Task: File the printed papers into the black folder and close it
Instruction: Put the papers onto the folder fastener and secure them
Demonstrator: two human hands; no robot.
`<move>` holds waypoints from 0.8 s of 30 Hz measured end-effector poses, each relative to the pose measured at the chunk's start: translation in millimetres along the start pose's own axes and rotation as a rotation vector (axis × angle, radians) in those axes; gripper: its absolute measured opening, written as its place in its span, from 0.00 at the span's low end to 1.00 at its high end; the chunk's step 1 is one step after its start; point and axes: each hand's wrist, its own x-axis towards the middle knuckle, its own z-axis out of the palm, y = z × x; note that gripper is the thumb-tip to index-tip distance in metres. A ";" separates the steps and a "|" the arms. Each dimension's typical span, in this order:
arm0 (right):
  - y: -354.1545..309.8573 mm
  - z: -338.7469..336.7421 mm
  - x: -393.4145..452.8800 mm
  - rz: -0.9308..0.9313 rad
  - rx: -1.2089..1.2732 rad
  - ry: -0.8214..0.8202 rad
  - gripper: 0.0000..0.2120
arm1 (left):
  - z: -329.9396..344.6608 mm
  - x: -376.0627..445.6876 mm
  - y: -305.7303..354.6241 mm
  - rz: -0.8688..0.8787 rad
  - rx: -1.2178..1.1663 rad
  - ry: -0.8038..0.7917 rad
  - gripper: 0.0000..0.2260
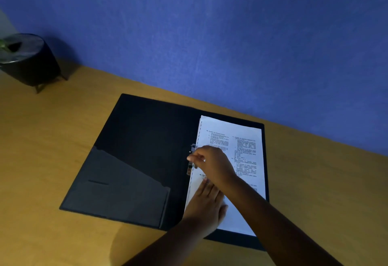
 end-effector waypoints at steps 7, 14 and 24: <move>-12.6 -13.0 7.3 0.089 -0.040 -0.171 0.11 | -2.3 -0.6 -0.8 0.007 -0.030 -0.006 0.24; -35.6 0.6 7.3 0.122 -0.324 -0.452 0.10 | 0.4 -0.9 -2.2 0.030 -0.096 -0.069 0.22; -39.9 11.1 40.6 0.282 -0.519 -0.661 0.20 | 2.5 -1.2 -2.9 0.021 -0.099 -0.109 0.24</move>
